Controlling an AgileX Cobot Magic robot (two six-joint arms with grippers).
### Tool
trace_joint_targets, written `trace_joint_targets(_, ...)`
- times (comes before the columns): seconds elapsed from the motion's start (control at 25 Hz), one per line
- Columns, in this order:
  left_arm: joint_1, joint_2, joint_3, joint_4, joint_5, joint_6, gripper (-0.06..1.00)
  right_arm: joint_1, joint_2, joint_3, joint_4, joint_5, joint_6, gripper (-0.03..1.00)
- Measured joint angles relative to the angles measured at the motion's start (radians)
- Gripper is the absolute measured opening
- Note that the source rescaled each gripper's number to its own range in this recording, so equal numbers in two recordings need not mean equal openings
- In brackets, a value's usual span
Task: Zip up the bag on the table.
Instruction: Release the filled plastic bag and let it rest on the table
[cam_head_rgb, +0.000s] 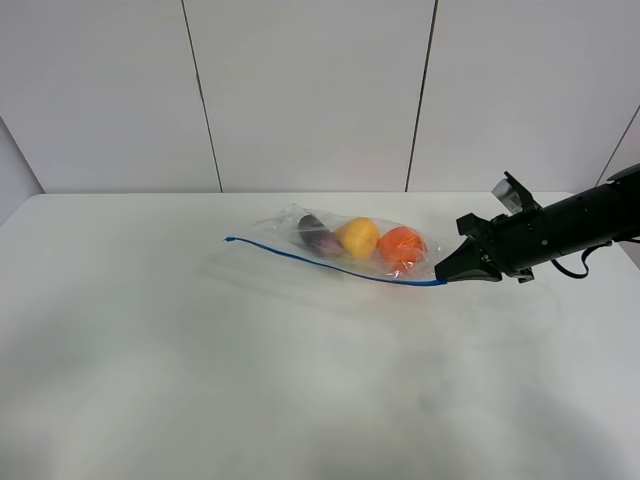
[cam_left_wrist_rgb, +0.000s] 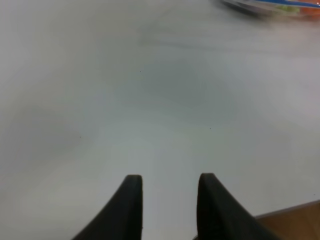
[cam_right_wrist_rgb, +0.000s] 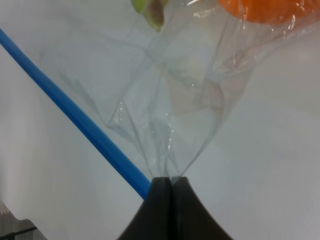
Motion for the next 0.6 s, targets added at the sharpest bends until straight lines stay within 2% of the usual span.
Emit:
trace_joint_targets(0.24, 0.000, 0.000, 0.000, 0.000, 0.000, 0.000, 0.39, 0.000, 0.000, 0.000, 0.000, 0.000, 0.000, 0.00)
trace_joint_targets(0.6, 0.000, 0.000, 0.001, 0.016, 0.000, -0.030, 0.50, 0.000, 0.000, 0.000, 0.000, -0.001, 0.000, 0.01)
